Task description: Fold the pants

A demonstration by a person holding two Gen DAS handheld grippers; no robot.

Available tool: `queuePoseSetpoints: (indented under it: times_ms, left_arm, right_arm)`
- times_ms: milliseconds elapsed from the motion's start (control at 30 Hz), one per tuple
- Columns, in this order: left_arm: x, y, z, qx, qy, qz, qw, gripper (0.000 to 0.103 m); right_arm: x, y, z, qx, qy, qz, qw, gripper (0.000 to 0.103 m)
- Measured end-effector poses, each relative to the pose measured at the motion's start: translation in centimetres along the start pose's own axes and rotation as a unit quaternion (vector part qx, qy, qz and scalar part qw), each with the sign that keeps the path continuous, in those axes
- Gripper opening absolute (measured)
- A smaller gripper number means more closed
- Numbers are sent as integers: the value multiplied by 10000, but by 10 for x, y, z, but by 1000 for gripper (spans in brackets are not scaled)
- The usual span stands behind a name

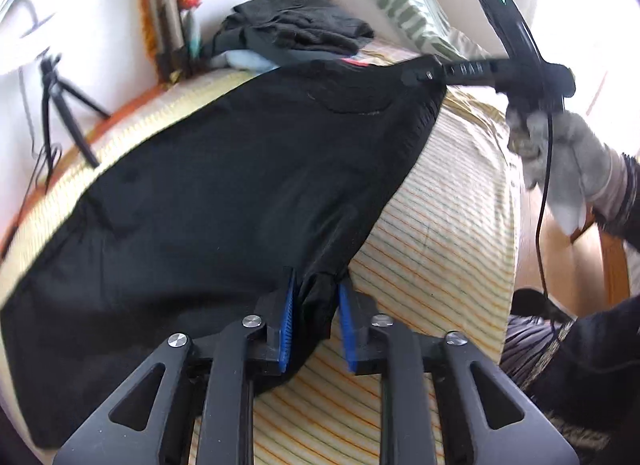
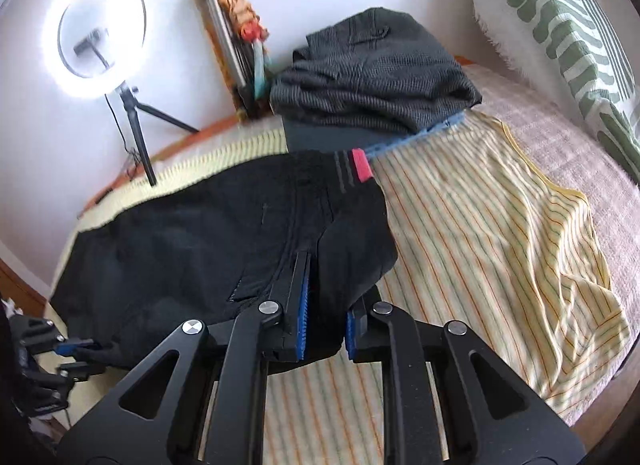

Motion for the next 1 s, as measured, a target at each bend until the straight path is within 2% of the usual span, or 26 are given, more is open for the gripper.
queuePoseSetpoints:
  times_ms: [33, 100, 233, 300, 367, 400, 467, 533, 700, 733, 800, 867, 933, 1000]
  left_arm:
    - [2, 2, -3, -18, -7, -113, 9999, 25]
    - [7, 9, -12, 9, -64, -474, 9989, 46]
    - [24, 33, -41, -31, -313, -1342, 9905, 50]
    - [39, 54, -56, -74, -458, -1898, 9807, 58]
    - [60, 74, -72, -154, -587, -2461, 9673, 59]
    - [71, 86, -78, -259, -609, -2731, 9597, 59]
    - [100, 111, -93, -429, -698, -3358, 9384, 60]
    - [133, 134, -105, -556, -762, -3992, 9120, 60]
    - [202, 180, -126, -1070, -789, -4941, 8592, 60]
    - [212, 185, -127, -1082, -815, -5101, 8494, 60]
    - [234, 198, -128, -981, -931, -5520, 8228, 60]
    - [249, 206, -128, -958, -1024, -5794, 8029, 60]
    - [261, 212, -126, -910, -1103, -5989, 7880, 60]
    - [268, 219, -123, -890, -1151, -6100, 7790, 60]
  right_arm:
    - [2, -2, 1, 45, 57, -29, 10000, 17]
    - [5, -3, 2, 81, 152, -93, 9998, 20]
    - [11, -9, -6, 226, 191, -171, 9994, 48]
    - [12, -11, -14, 257, 133, -186, 9994, 53]
    - [13, -14, -23, 234, 101, -158, 9995, 57]
    - [13, -15, -28, 226, 87, -143, 9996, 57]
    - [14, -13, -39, 173, 8, -192, 9997, 57]
    - [16, -7, -48, 130, -30, -300, 9995, 57]
    - [26, 29, -60, -104, 20, -784, 9969, 57]
    - [27, 38, -61, -181, 39, -881, 9959, 57]
    - [30, 61, -61, -418, 112, -1120, 9928, 57]
    - [35, 81, -57, -607, 207, -1336, 9890, 57]
    - [43, 109, -48, -762, 326, -1660, 9826, 57]
    - [50, 138, -36, -936, 455, -1958, 9751, 57]
Point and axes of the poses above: each gripper's, at about its wrist camera, not at the fingertips, and z roughly the way its jaws point, y to its left, x to its underside, the point moved 9 cm from there along z, roughly the way its jaws point, and after that the axes turned 12 degrees about z, right-handed, at the moved point
